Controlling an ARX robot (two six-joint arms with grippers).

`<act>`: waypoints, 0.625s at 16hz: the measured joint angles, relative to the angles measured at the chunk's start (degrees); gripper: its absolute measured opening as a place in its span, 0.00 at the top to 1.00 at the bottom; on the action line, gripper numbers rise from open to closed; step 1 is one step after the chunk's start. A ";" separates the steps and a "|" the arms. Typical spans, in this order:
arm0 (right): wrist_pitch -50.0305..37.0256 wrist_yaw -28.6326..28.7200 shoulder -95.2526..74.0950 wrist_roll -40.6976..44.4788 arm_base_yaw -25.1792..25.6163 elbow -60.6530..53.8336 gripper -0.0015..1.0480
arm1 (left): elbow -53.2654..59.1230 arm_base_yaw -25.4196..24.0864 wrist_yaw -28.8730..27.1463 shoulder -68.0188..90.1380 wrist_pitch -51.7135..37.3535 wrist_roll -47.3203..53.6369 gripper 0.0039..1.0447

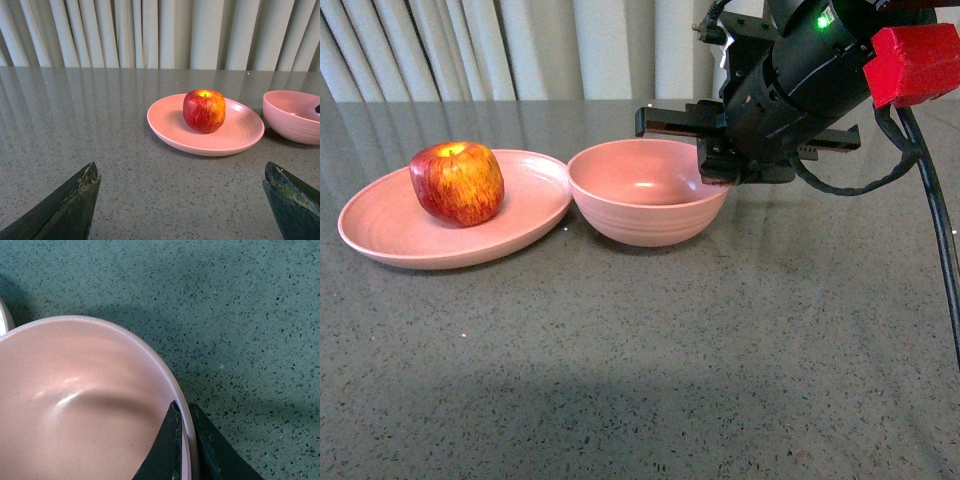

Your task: Move apple from plate to bowl

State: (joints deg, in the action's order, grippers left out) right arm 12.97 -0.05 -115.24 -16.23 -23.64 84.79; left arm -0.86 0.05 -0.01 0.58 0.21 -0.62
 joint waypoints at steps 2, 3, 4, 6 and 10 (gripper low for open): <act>-0.04 -0.37 -0.02 -0.04 -0.04 0.00 0.97 | 0.00 0.00 0.00 0.00 0.00 0.00 0.06; -0.07 -0.42 -0.02 -0.04 -0.07 0.00 0.92 | 0.00 0.00 0.00 0.00 0.00 0.00 0.06; -0.07 -0.39 -0.02 -0.07 -0.04 0.00 0.82 | 0.00 0.00 0.00 0.00 0.00 0.00 0.06; -0.07 -0.33 -0.04 -0.28 -0.04 0.00 0.61 | 0.00 0.00 0.00 0.00 0.00 0.00 0.06; -0.42 0.50 0.48 -0.92 0.02 -0.02 0.15 | 0.00 0.00 0.00 0.00 0.00 0.00 0.06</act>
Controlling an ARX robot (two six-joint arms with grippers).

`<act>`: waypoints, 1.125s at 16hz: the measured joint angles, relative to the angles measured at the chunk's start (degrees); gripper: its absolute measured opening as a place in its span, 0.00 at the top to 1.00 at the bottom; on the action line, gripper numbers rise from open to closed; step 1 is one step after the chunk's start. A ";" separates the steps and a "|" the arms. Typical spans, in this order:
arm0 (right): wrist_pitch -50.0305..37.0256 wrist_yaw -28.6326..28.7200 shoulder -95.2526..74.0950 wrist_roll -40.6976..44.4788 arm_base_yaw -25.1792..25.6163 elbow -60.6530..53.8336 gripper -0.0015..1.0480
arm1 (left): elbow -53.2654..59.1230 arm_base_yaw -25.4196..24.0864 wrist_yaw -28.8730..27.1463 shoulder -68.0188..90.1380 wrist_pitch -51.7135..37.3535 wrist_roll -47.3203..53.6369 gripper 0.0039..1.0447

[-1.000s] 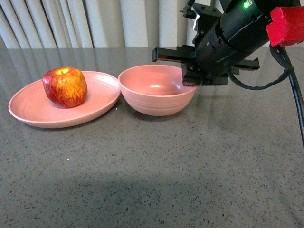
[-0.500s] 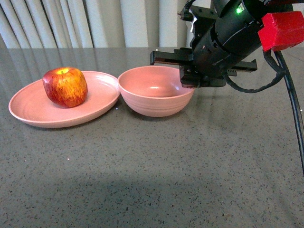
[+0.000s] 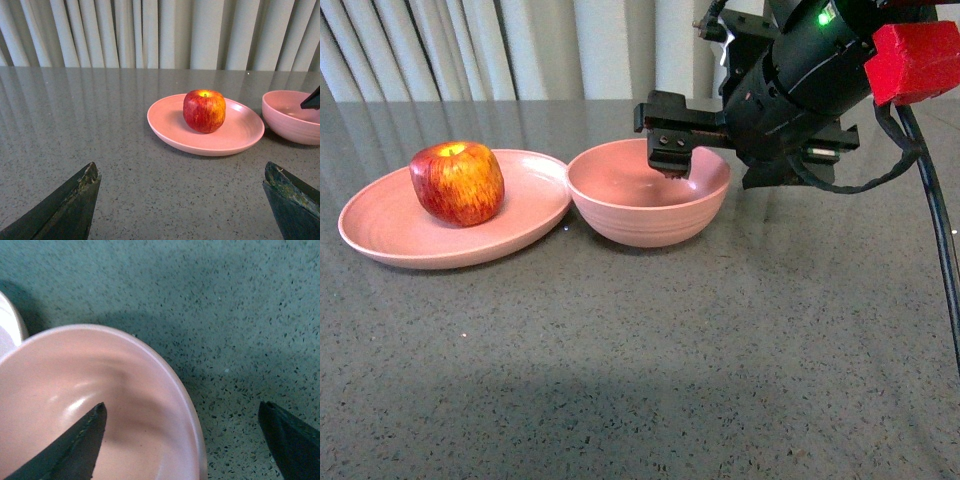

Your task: Move apple from plate to bowl

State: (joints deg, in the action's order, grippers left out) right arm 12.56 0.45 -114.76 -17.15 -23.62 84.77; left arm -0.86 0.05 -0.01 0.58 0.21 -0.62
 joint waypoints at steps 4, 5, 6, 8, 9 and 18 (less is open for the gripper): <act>-8.81 1.95 12.41 -1.36 1.36 -7.15 0.06 | 0.00 0.00 0.00 0.00 0.00 0.00 0.06; -13.60 1.49 17.25 -1.73 2.38 -11.32 0.06 | 0.00 0.00 0.00 0.00 0.00 0.00 0.06; -18.84 0.33 23.61 -1.75 3.39 -17.27 0.06 | 0.00 0.00 0.00 0.00 0.00 0.00 0.06; -28.81 -2.36 37.44 -1.31 4.74 -31.06 0.06 | 0.00 0.00 0.00 0.00 0.00 0.00 0.06; -30.69 -3.30 45.03 -1.27 5.64 -37.97 0.06 | 0.00 0.00 0.00 0.00 0.00 0.00 0.06; -10.32 -7.48 106.64 15.10 15.56 -76.63 0.57 | 0.00 0.00 0.00 0.00 0.00 0.00 0.06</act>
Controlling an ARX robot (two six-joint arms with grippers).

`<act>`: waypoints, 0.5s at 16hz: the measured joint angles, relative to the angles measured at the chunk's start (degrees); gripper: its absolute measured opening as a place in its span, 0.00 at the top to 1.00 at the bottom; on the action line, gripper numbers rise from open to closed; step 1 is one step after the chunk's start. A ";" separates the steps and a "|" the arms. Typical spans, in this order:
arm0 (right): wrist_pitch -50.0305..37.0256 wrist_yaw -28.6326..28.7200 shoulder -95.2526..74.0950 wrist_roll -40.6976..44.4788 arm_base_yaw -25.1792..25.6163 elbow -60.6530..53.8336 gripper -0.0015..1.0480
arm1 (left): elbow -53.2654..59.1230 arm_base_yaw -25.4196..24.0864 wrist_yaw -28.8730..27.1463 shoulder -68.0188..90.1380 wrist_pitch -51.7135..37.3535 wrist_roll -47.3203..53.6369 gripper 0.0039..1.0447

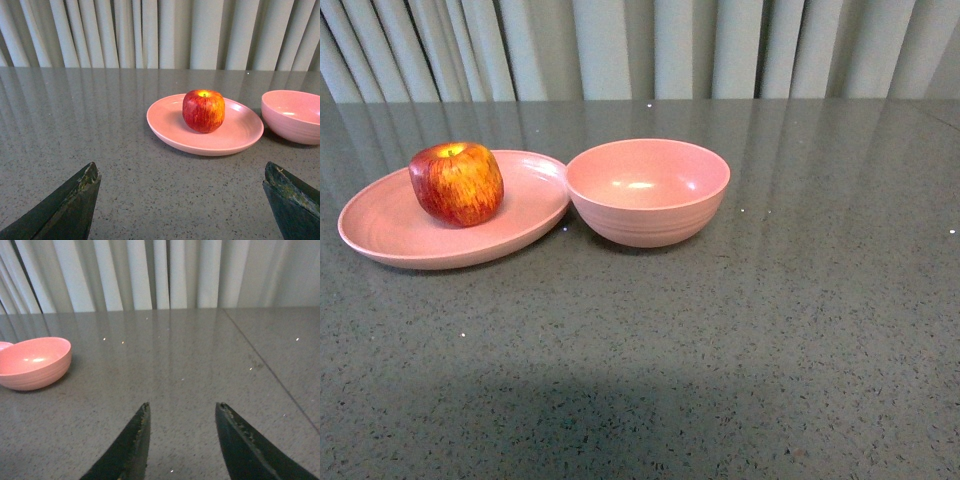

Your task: Move apple from plate to bowl

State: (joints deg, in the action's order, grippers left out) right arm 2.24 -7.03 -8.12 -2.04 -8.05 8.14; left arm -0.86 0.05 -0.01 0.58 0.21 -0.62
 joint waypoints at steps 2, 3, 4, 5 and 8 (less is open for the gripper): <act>-1.05 5.73 2.45 0.68 8.79 -0.70 0.81 | 0.00 0.00 0.00 0.00 0.00 0.00 0.06; -1.16 7.04 3.04 0.98 8.28 -1.70 0.94 | 0.00 0.00 0.00 0.00 0.00 0.00 0.06; -1.11 7.06 3.21 1.44 8.07 -2.84 0.98 | 0.00 0.00 0.00 0.00 0.00 0.02 0.06; -1.22 7.04 3.89 1.51 8.07 -3.56 0.98 | 0.00 0.00 -0.02 0.00 -0.02 0.00 0.06; -1.70 7.06 5.01 1.62 8.07 -4.70 0.98 | 0.00 0.00 0.00 0.00 0.00 0.00 0.06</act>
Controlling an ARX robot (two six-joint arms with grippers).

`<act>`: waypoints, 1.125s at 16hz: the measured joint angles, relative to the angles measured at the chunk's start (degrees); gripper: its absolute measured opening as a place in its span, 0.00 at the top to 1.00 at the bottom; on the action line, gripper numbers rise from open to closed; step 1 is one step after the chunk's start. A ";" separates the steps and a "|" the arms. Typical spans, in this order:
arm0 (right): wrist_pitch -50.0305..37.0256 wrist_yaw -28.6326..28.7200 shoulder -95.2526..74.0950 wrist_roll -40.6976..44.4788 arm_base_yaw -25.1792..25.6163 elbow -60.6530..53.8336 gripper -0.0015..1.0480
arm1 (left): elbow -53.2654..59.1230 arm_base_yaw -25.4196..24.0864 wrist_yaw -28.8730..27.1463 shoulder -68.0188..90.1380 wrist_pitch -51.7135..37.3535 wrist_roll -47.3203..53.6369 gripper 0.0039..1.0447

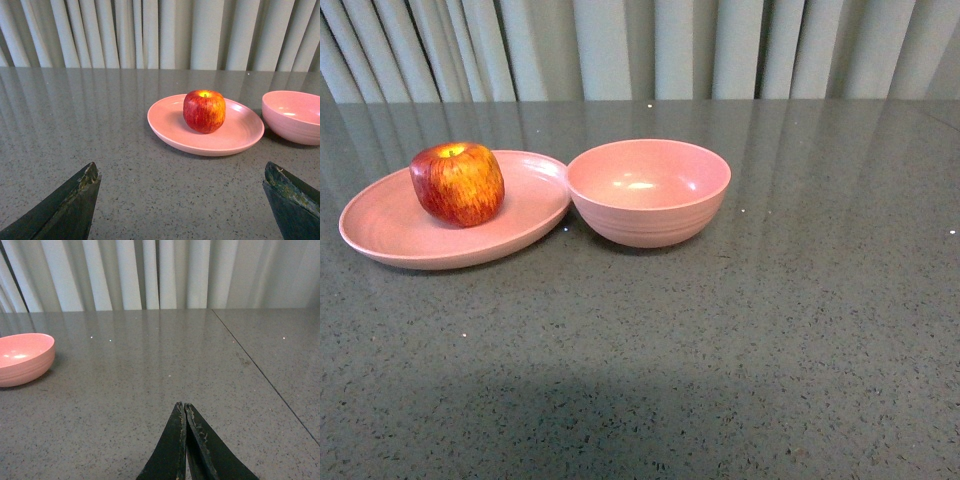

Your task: Move apple from plate to bowl

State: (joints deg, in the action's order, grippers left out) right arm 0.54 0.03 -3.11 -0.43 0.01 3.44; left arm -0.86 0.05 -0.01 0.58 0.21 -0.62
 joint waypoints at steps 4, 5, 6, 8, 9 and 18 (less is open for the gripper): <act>-0.33 0.04 2.99 0.02 0.00 -2.71 0.98 | 0.00 0.00 0.00 0.00 0.02 0.00 0.06; -0.17 0.00 2.45 0.07 0.00 -2.69 0.98 | 0.00 0.00 0.07 0.00 -0.07 0.04 0.06; -0.44 -0.02 2.89 0.04 0.00 -2.69 0.98 | 0.00 0.00 -0.02 0.00 0.02 0.02 0.06; -0.31 0.00 2.89 0.07 0.00 -2.69 0.98 | 0.00 0.00 0.02 0.00 -0.02 0.02 0.06; -0.26 -0.02 2.89 0.07 0.00 -2.69 0.98 | 0.00 0.00 0.00 0.00 0.00 0.02 0.06; -0.26 -0.02 2.89 0.07 0.00 -2.69 0.42 | 0.00 0.00 0.00 0.00 0.00 0.02 0.06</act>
State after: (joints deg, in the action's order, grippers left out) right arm 0.27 0.01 -0.23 -0.36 0.01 0.75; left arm -0.86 0.05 -0.01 0.58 0.21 -0.60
